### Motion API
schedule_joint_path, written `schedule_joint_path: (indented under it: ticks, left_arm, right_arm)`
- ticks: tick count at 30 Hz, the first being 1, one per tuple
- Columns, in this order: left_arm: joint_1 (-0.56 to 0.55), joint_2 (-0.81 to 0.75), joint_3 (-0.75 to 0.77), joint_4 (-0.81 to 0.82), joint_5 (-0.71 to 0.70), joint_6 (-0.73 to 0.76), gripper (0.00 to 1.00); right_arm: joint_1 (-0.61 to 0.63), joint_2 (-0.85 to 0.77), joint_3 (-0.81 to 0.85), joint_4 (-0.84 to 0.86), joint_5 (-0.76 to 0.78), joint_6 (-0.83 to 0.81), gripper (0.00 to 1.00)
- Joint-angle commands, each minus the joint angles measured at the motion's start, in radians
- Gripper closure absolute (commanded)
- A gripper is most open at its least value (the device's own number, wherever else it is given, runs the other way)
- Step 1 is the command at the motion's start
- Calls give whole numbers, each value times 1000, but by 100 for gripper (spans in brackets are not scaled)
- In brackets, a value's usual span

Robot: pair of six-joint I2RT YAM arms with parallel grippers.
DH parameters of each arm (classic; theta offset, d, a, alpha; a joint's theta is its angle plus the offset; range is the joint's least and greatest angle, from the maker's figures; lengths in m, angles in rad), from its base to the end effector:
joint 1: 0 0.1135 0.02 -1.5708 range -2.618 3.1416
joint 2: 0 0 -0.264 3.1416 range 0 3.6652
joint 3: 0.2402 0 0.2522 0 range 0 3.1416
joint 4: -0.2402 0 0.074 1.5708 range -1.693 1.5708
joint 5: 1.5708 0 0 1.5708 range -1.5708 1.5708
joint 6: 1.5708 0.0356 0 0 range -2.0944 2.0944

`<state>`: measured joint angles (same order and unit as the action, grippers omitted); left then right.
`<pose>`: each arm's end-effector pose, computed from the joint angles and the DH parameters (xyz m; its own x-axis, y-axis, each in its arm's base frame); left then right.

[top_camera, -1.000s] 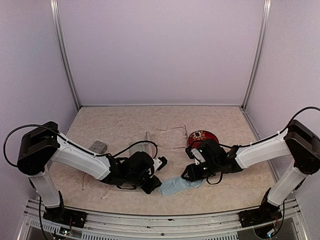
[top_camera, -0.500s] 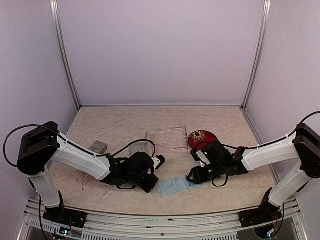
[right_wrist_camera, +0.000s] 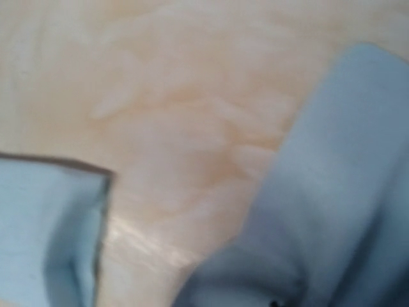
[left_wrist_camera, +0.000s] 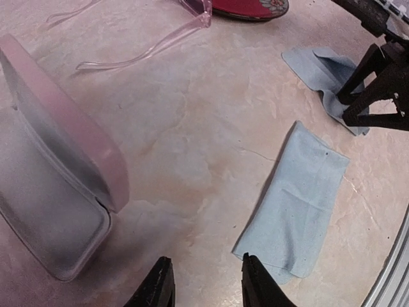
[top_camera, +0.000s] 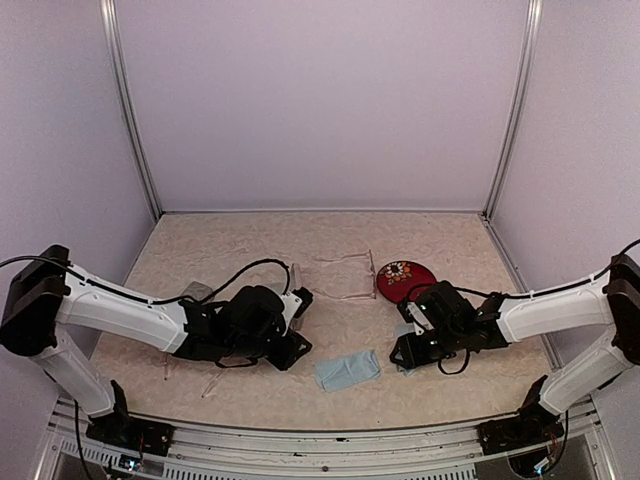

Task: Organize the sunglasses
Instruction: Rotate the opened sunglasses case at the center of the board.

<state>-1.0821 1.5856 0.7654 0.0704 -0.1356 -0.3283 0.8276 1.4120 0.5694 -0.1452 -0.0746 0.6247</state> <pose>0.1521 -0.2757 0.1648 -0.5700 0.3914 -0.7224 0.6810 0.7170 -0.1488 0.1647 0.1832 0.1399 -0.9039 -0.1216 -0.4102 -0.2877 0.8823 0.3724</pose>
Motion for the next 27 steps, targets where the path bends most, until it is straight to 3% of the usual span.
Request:
schedule_joint_path:
  ticks: [1,12,27]
  left_arm:
    - [63,-59,-44,-12,13,-11,62]
    - [217,-9,-76,103,192,11,50]
    - [241,89,-46,124,160,44,48]
  right_arm:
    - [-12,-58,0,-84,37,-7,56]
    - [-12,-34,16,-39,-7,-13,55]
    - [-12,-44,3,-13,-19,-7,55]
